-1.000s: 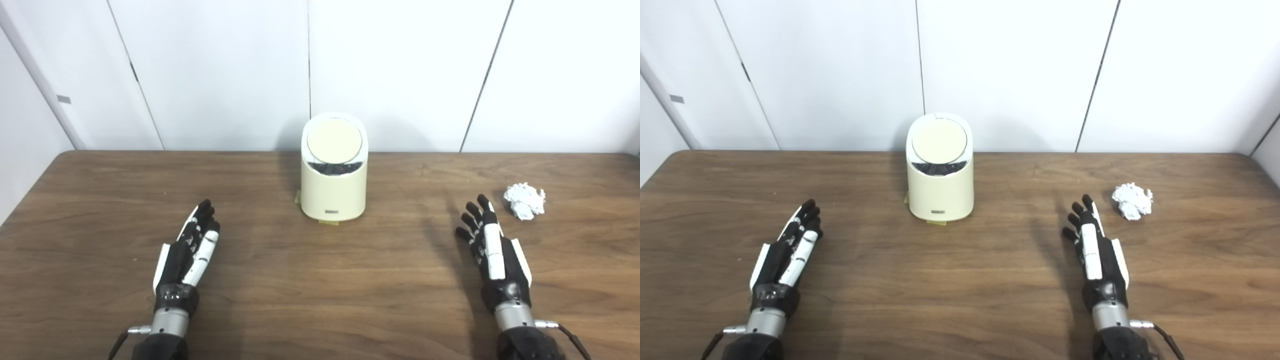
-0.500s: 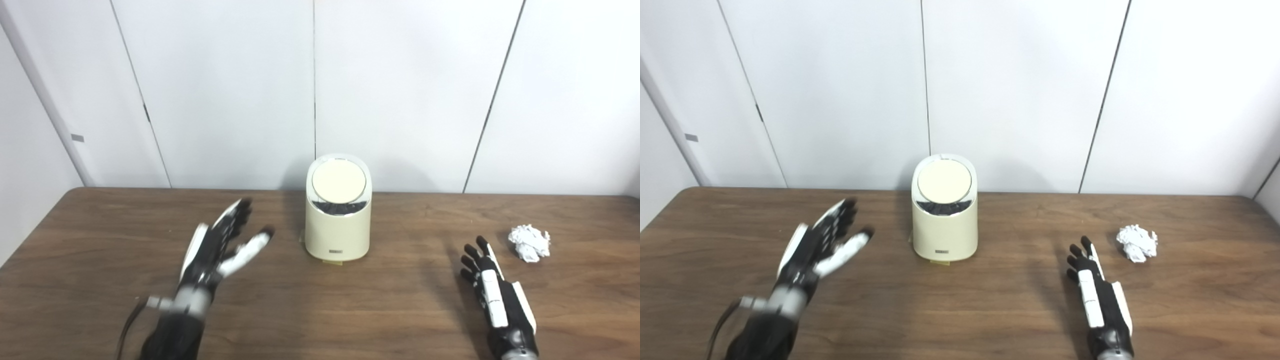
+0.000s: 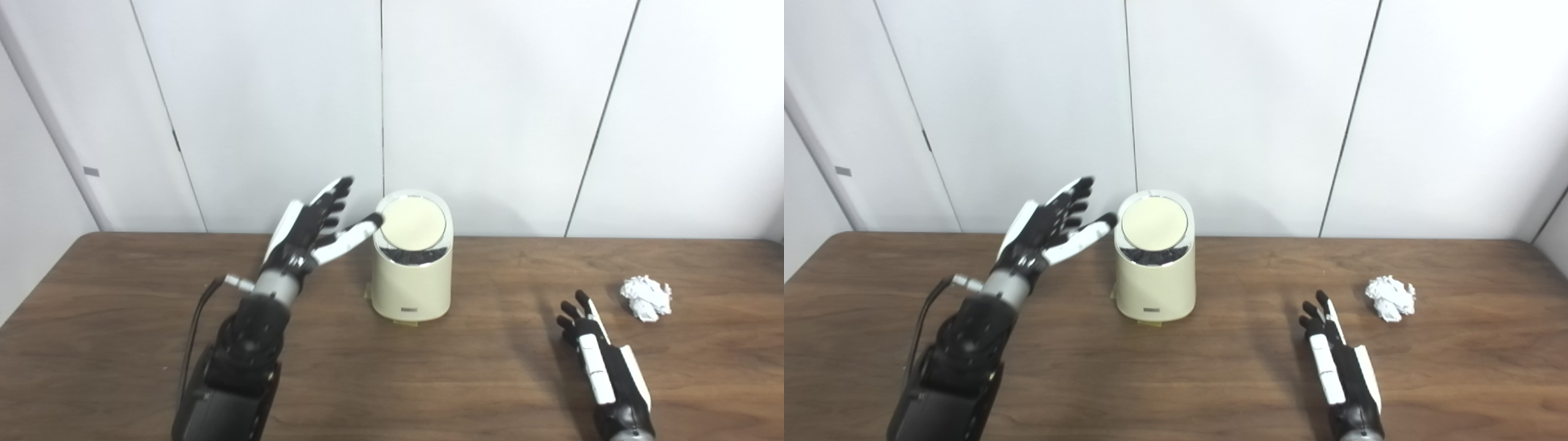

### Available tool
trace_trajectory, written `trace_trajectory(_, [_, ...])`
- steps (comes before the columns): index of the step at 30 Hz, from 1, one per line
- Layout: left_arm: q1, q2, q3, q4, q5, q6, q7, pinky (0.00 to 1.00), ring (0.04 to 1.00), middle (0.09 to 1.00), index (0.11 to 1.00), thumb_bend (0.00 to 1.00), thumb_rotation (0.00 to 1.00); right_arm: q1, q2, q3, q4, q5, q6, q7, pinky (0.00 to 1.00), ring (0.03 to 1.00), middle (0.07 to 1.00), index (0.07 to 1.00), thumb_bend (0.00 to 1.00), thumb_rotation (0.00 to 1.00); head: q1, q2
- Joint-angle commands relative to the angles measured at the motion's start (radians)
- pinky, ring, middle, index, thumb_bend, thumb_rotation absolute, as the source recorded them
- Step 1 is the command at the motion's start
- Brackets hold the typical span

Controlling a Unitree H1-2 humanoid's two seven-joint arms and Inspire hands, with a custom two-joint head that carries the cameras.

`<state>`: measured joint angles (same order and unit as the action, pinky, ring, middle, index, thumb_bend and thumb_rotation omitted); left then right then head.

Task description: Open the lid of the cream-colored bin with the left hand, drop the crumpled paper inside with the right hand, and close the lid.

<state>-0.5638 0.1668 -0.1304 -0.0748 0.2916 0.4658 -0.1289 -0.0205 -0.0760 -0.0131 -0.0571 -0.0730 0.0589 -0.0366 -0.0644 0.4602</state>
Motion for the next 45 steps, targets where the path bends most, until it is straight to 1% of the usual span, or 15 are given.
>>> trace_trajectory(1, [-0.091,0.002,-0.006,0.021,0.032,0.004,-0.006,0.84,0.917,0.944,0.977,0.78,0.47,0.019,0.003,0.003,0.016,0.002,0.02,0.008,0.93,0.91,0.939,0.986,0.5,1.0,0.0,0.002])
trace_trajectory(6, [-0.167,0.009,-0.04,0.101,0.057,-0.018,-0.011,0.78,0.911,0.953,0.986,0.82,0.42,0.016,0.003,0.006,0.026,-0.007,0.005,0.004,0.92,0.907,0.937,0.987,0.51,1.0,-0.001,0.006])
trace_trajectory(8, [-0.186,0.009,-0.052,0.126,0.065,-0.021,-0.01,0.78,0.919,0.96,0.991,0.81,0.4,0.016,0.009,0.0,0.024,0.018,0.01,0.013,0.94,0.915,0.941,0.989,0.51,1.0,-0.003,0.008])
trace_trajectory(10, [-0.209,0.009,-0.063,0.161,0.071,-0.03,-0.009,0.79,0.929,0.97,0.998,0.81,0.38,0.017,0.009,0.003,0.021,0.013,0.012,0.012,0.95,0.923,0.946,0.993,0.51,1.0,-0.005,0.009])
trace_trajectory(12, [-0.235,0.01,-0.07,0.206,0.072,-0.047,-0.011,0.8,0.944,0.976,1.0,0.82,0.38,0.018,0.006,0.01,0.019,-0.007,0.012,0.007,0.93,0.912,0.939,0.99,0.51,1.0,-0.006,0.01])
trace_trajectory(15, [-0.268,0.011,-0.075,0.254,0.07,-0.043,-0.023,0.83,0.974,0.995,1.0,0.85,0.36,0.019,0.012,0.007,0.017,0.006,0.011,0.011,0.94,0.914,0.942,0.992,0.52,1.0,-0.008,0.015])
trace_trajectory(16, [-0.282,0.015,-0.083,0.274,0.075,-0.044,-0.03,0.84,0.983,0.998,1.0,0.86,0.34,0.019,0.013,0.008,0.017,0.006,0.01,0.011,0.95,0.922,0.946,0.994,0.52,1.0,-0.008,0.016])
trace_trajectory(21, [-0.327,0.036,-0.122,0.335,0.101,-0.053,-0.047,0.88,1.0,1.0,1.0,0.9,0.26,0.021,0.014,0.014,0.013,-0.007,0.011,0.007,0.94,0.919,0.942,0.995,0.54,1.0,-0.014,0.022])
trace_trajectory(24, [-0.34,0.045,-0.138,0.348,0.111,-0.049,-0.048,0.87,1.0,1.0,0.985,0.91,0.22,0.022,0.018,0.013,0.008,-0.002,0.017,0.008,0.95,0.921,0.942,0.996,0.53,1.0,-0.018,0.025])
trace_trajectory(28, [-0.343,0.052,-0.152,0.364,0.126,-0.077,-0.041,0.85,1.0,1.0,0.968,0.91,0.19,0.021,0.021,0.012,0.001,-0.002,0.019,0.007,0.95,0.924,0.944,0.998,0.52,1.0,-0.02,0.032])
trace_trajectory(30, [-0.345,0.054,-0.157,0.373,0.132,-0.084,-0.041,0.84,1.0,1.0,0.964,0.91,0.17,0.02,0.025,0.008,-0.002,0.004,0.025,0.006,0.96,0.923,0.942,0.998,0.53,1.0,-0.021,0.034])
trace_trajectory(33, [-0.347,0.058,-0.163,0.377,0.142,-0.09,-0.043,0.86,1.0,1.0,0.962,0.92,0.14,0.017,0.032,0.004,-0.003,0.011,0.029,0.005,0.96,0.923,0.939,0.997,0.54,1.0,-0.029,0.033])
trace_trajectory(39, [-0.353,0.076,-0.192,0.37,0.191,-0.071,-0.062,0.84,1.0,1.0,0.946,0.94,0.15,0.012,0.037,0.007,0.005,0.0,0.024,0.003,0.95,0.927,0.941,0.997,0.51,1.0,-0.038,0.03])
trace_trajectory(41, [-0.355,0.084,-0.208,0.369,0.214,-0.067,-0.072,0.87,1.0,1.0,0.944,0.93,0.16,0.01,0.035,0.012,0.011,-0.014,0.016,-0.002,0.94,0.917,0.933,0.997,0.52,1.0,-0.039,0.031])
trace_trajectory(45, [-0.352,0.09,-0.226,0.366,0.242,-0.063,-0.084,0.91,1.0,1.0,0.945,0.92,0.14,0.009,0.038,0.015,0.005,-0.025,0.025,-0.008,0.93,0.911,0.927,0.994,0.52,1.0,-0.042,0.032])
